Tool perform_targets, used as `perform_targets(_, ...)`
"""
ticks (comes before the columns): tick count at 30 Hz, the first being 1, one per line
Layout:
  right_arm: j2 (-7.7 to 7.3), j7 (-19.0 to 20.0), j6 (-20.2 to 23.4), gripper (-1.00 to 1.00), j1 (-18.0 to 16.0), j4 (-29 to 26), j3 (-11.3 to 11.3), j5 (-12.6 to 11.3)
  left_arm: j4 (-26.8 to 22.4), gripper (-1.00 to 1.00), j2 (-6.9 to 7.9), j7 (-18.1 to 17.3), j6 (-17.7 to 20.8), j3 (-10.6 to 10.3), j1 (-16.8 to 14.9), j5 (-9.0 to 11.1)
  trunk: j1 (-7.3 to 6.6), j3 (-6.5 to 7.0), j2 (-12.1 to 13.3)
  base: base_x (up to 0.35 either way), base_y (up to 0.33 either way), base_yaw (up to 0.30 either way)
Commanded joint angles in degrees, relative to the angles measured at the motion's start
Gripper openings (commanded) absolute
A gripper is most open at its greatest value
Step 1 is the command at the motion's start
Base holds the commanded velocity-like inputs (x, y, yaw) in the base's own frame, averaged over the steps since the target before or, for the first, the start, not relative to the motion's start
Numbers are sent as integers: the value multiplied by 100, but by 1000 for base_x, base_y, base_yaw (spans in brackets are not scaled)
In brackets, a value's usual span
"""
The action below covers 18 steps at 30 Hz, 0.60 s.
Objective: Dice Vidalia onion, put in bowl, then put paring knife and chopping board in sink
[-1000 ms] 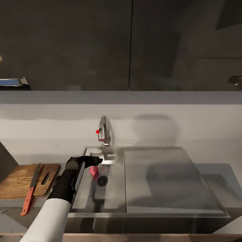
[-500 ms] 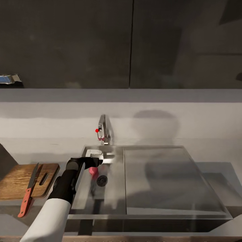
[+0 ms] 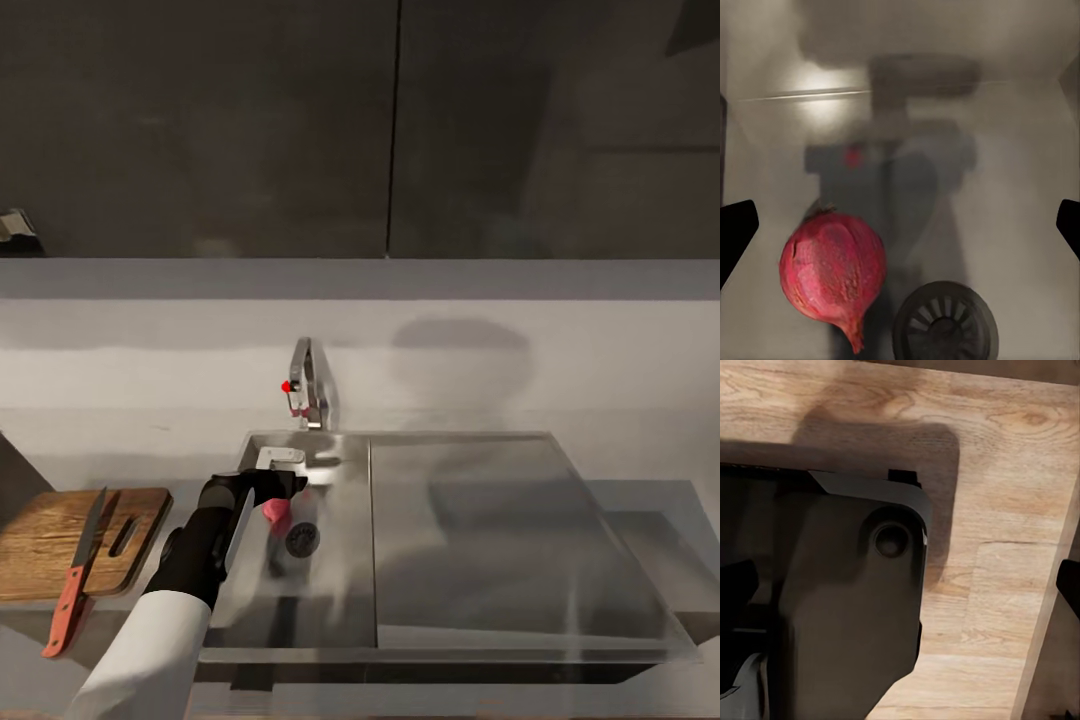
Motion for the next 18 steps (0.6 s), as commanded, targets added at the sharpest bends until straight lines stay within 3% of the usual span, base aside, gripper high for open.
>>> perform_targets(1,0,-14,-17,100,-4,4,47,-37,-7,100,-7,-55,19,21,-5,-60,3,-21,-12,49,0,0)
perform_targets(18,0,-14,-17,100,-4,4,47,-37,3,100,63,-49,12,55,-4,-60,3,-179,-12,5,0,0)
